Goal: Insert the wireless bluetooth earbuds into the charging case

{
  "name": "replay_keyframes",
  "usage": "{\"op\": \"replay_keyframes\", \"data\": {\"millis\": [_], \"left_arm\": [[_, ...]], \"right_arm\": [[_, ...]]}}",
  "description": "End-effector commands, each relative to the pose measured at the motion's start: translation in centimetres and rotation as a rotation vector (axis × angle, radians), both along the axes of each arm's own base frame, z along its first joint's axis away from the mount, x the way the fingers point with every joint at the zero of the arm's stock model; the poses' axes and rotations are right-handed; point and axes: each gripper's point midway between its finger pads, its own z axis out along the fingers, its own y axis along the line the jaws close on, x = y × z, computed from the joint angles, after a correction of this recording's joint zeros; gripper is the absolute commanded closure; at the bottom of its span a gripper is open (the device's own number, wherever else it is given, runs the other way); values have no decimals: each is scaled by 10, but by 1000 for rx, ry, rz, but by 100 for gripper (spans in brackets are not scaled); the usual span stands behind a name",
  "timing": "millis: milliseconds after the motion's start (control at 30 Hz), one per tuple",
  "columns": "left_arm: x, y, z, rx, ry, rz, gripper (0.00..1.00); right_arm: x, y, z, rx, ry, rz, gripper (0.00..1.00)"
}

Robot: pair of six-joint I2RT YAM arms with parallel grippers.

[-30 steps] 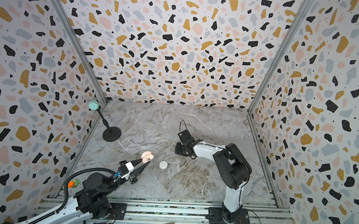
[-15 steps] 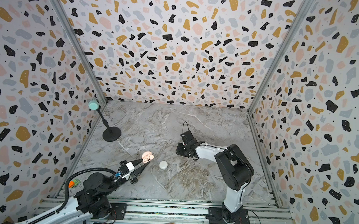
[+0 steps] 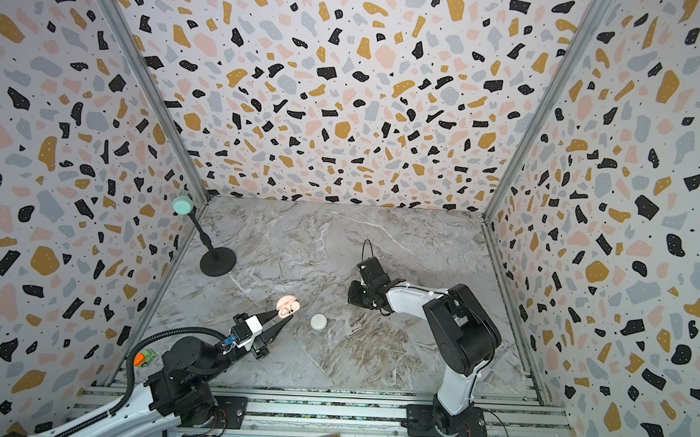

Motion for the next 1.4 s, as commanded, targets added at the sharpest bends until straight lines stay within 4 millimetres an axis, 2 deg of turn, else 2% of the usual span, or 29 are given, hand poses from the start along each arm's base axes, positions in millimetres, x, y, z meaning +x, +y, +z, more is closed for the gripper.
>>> {"op": "replay_keyframes", "data": {"millis": [0,1100,1200,1267,1367], "left_arm": [[0,3,10,-39,-29,9,100],[1,2,7,-29,-23,11,100],[1,2,8,-29,-24,10,100],[1,2,8,-29,-24,9,100],[1,2,8,-30,-25,10,100]], "right_arm": [[-9,-10,-3,-10,33,-13,87],[-17,-27,-12,17,56,-45,86],[-17,-27,-7,21,46,-43,85],[-15,-29,-2,16,36,-52,82],[-14,-31,6,6,27,-61,70]]}}
